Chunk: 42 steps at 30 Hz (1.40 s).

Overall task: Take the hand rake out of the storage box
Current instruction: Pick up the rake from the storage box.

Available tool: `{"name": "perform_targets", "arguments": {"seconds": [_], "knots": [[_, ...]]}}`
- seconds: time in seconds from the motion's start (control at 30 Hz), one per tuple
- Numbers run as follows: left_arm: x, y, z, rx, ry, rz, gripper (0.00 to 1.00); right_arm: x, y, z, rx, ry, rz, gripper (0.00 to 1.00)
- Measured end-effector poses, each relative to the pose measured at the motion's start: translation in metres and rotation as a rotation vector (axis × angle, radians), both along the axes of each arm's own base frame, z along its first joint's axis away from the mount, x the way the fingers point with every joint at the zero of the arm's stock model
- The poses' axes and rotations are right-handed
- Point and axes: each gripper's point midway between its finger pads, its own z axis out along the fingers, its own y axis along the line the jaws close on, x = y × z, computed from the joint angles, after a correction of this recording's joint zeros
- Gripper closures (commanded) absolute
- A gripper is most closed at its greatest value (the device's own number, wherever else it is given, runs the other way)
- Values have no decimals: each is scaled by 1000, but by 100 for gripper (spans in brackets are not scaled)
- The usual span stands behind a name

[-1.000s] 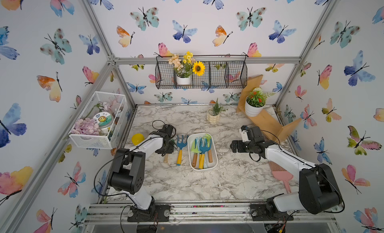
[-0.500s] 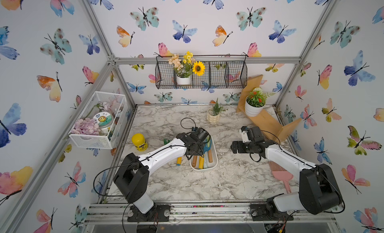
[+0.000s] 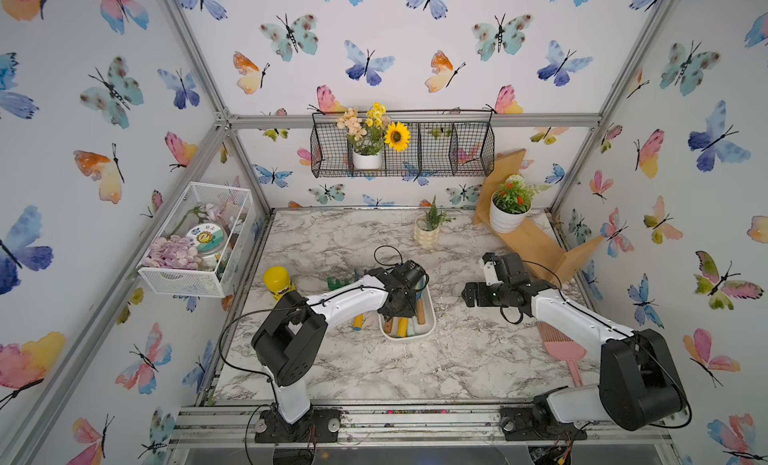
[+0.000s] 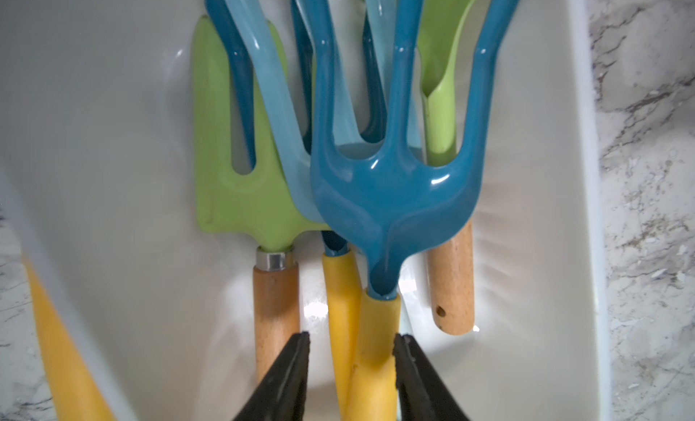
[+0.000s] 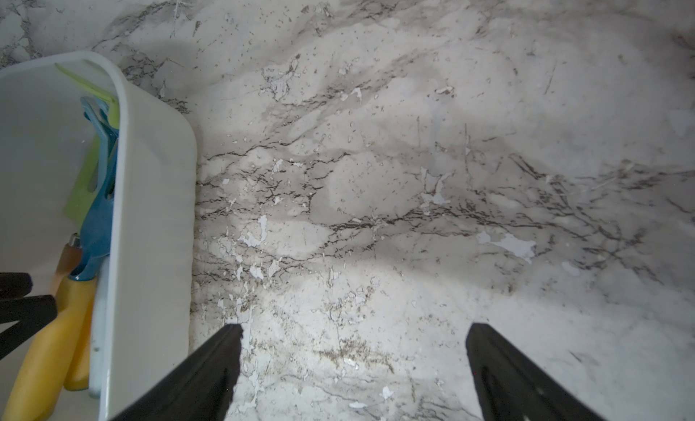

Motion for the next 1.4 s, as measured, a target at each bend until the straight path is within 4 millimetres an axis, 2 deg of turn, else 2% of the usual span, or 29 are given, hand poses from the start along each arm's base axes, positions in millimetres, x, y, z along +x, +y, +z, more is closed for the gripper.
{"name": "perform_targets", "arguments": {"seconds": [0.2,0.5,0.83,0.9,1.1,1.27,1.4], "knots": [[-3,-3,-12,8,25,-24,63,0,0,0,0,0,0,2],[-4,-7,-12,-6,34,-46,76,-1,0,-1,-1,3,0,2],[0,-11,2,-11,25,-54,80,-4,-1,-5,-5,13,0,2],[-1,-11,3,-7,28,-55,90,-6,-2,-8,-8,21,-1,2],[-1,-10,4,-6,26,-55,91,-8,-4,-7,-12,15,-4,2],[-2,-7,17,-13,12,-54,92,-7,-5,-5,-12,7,-6,2],[-2,-2,41,-29,-32,-45,92,-8,-5,-5,-13,8,-7,2]]}}
